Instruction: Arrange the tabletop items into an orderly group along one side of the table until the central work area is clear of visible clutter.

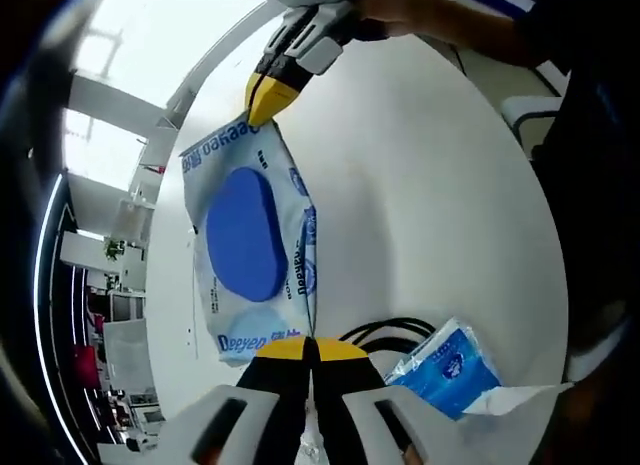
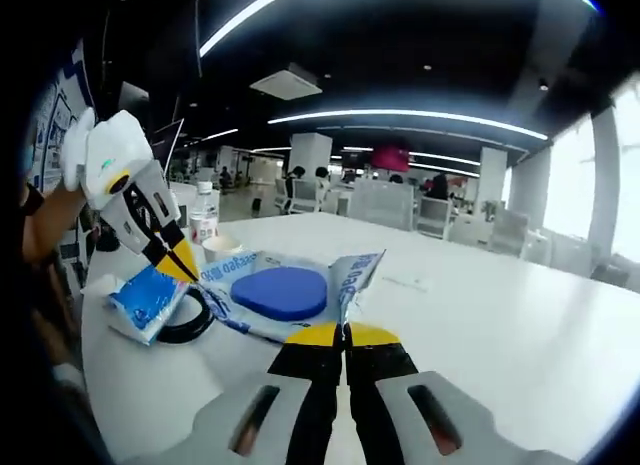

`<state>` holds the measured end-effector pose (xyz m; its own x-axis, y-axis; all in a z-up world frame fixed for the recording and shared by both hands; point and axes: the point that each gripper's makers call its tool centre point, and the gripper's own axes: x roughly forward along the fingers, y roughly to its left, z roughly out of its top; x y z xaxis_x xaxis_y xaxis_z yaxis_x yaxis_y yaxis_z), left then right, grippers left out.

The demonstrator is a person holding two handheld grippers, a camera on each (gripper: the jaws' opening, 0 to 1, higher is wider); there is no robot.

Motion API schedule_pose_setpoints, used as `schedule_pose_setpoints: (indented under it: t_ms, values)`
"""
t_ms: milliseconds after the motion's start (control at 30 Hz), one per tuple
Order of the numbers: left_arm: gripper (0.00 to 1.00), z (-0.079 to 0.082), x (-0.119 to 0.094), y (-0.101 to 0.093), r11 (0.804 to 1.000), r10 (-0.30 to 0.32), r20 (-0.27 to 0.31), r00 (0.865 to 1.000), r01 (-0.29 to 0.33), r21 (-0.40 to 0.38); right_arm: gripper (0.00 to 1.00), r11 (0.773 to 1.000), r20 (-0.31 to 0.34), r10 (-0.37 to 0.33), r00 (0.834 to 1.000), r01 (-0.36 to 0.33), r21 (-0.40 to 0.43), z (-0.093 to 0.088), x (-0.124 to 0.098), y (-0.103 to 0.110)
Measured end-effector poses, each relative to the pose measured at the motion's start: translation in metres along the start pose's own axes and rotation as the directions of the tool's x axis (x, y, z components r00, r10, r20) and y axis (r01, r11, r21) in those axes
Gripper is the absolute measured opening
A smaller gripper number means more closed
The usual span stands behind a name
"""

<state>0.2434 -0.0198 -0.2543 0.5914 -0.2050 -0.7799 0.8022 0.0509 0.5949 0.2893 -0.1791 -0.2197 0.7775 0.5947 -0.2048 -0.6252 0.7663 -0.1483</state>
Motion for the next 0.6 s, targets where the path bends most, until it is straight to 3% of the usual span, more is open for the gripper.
schedule_pose_setpoints:
  t_ms: [267, 467, 600]
  values:
    - [0.00, -0.010, 0.005, 0.002, 1.000, -0.002, 0.005, 1.000, 0.002, 0.018, 0.00, 1.000, -0.018, -0.019, 1.000, 0.019, -0.007, -0.002, 0.007, 0.006]
    - [0.00, -0.016, 0.012, 0.000, 1.000, -0.020, 0.021, 1.000, 0.020, -0.011, 0.00, 1.000, -0.034, -0.012, 0.999, 0.012, -0.011, -0.007, 0.014, 0.008]
    - [0.00, -0.020, 0.019, 0.000, 1.000, -0.022, 0.005, 1.000, 0.022, -0.010, 0.00, 1.000, -0.044, -0.004, 0.999, 0.004, -0.004, -0.012, 0.020, 0.009]
